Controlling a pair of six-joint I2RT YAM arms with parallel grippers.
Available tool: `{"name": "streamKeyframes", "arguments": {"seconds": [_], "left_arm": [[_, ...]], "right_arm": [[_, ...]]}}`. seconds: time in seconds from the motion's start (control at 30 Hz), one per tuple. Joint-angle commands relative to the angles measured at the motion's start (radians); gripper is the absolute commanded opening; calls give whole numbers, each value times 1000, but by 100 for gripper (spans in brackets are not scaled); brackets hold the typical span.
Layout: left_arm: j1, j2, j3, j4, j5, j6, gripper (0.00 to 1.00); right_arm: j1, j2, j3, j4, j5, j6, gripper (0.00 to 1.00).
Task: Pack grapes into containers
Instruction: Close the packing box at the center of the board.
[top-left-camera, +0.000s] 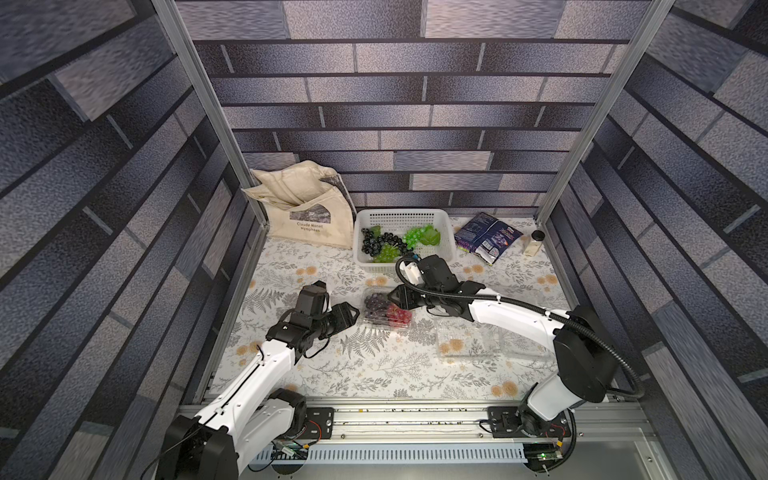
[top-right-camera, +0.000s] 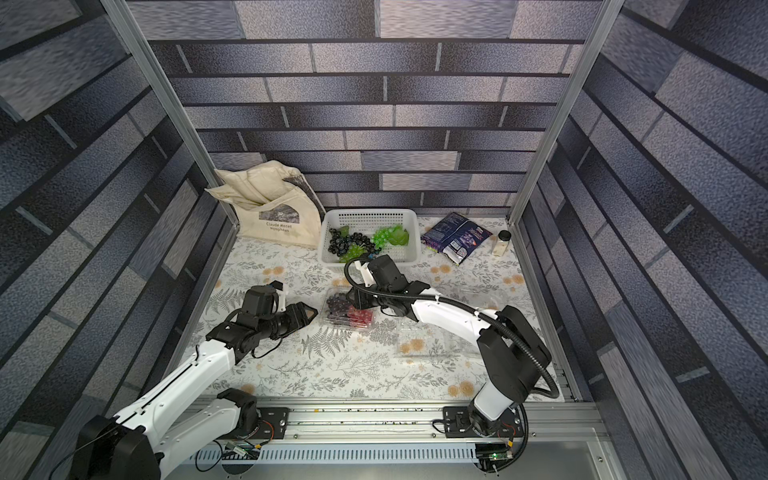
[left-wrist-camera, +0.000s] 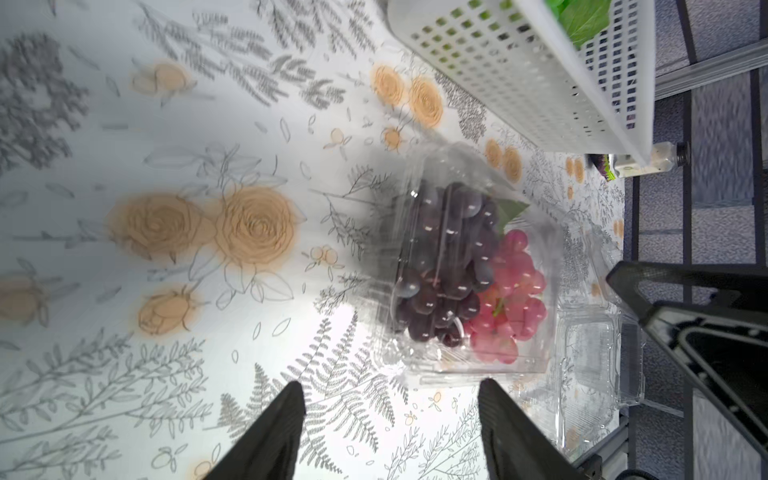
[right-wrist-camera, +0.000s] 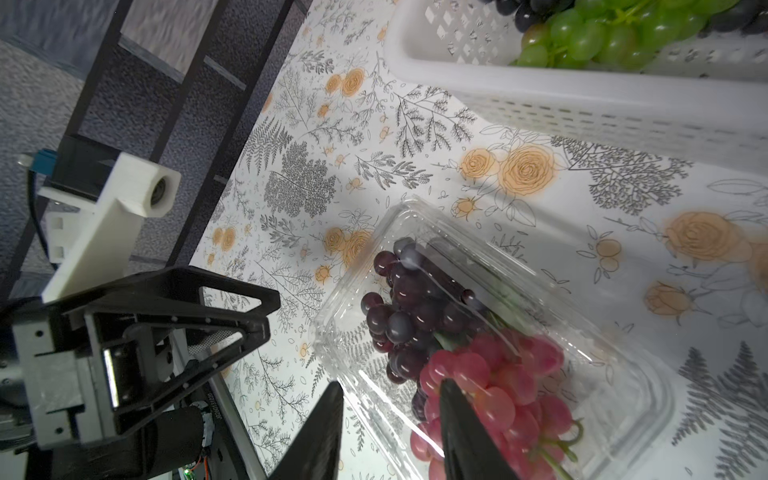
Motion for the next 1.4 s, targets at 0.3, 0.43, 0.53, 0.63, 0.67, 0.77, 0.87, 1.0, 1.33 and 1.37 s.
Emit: {"name": "streamKeyframes", "arguments": {"seconds": [0.3,0.43,0.53,0.63,0.67,0.77,0.87,1.0,1.33,1.37], "left_arm": [[-10,-42,-134,189,12,-124,59],[-10,-38,-155,252,14,-157,57],[-8,-15,-156,268,15,-171,56],[-6,10,-167,304,16,-195,54],[-4,15,-170,315,17,-202,54],[-1,35,-172,327,15,-213,51],[-1,54,-174,332,13,-221,49],[2,70,-184,357,12,-236,48],[1,99,-204,427,17,-269,44],[0,101,-207,437,17,-272,43]], "right_arm": [[29,117,61,82,-40,13,33],[29,130,52,102,-45,30,32],[31,134,47,107,-48,35,32],[32,137,38,113,-46,41,32],[32,137,36,115,-48,44,32],[32,139,28,120,-49,47,32],[32,138,26,121,-50,51,32],[32,140,21,130,-53,54,32],[32,146,11,143,-52,65,31],[32,147,11,142,-53,65,31]]}}
